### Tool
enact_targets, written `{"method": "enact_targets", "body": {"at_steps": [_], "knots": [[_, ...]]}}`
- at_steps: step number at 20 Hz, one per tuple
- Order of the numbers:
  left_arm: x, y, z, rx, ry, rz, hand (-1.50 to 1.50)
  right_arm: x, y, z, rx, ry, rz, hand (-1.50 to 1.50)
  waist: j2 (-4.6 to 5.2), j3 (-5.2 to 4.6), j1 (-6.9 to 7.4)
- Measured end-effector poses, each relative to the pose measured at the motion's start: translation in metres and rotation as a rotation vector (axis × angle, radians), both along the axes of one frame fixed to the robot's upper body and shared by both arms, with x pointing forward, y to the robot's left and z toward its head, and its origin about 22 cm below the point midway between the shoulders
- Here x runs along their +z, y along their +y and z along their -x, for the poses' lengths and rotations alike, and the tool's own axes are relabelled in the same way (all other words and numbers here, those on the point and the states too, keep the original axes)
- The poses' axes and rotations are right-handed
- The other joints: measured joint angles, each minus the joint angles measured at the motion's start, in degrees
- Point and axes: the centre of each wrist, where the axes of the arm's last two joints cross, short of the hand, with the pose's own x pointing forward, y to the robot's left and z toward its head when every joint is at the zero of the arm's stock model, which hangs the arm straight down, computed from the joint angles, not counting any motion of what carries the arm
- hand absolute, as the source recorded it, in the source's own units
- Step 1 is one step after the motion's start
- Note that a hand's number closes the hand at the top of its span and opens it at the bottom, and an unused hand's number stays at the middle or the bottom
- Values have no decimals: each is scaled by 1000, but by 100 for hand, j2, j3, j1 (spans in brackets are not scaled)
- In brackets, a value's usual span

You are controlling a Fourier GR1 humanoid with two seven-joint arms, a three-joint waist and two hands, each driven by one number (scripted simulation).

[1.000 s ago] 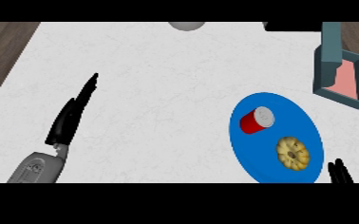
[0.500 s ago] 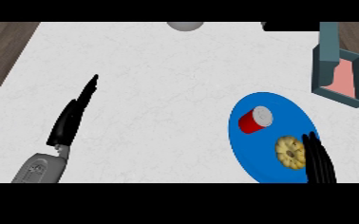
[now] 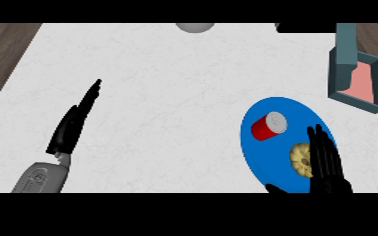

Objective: Pick the can from the plate and place it in the cardboard box

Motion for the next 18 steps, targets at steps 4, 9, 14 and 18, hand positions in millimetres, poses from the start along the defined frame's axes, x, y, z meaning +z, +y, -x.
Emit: {"method": "enact_targets", "body": {"at_steps": [4, 9, 14, 18], "knots": [[-3, -1, 1, 0, -10, -1, 0, -7, 2, -15, 4, 28, 3, -150, 0, -1, 4], [1, 1, 0, 0, -10, -5, 0, -15, 2, -28, -4, 44, 15, -150, -1, 0, 5], [6, -5, -2, -4, -4, 1, 0, -11, 4, -40, -6, 51, 14, -150, -1, 1, 5], [5, -6, 2, -3, -4, 4, 0, -17, 10, -52, 9, 62, 9, -150, -1, 1, 10]]}}
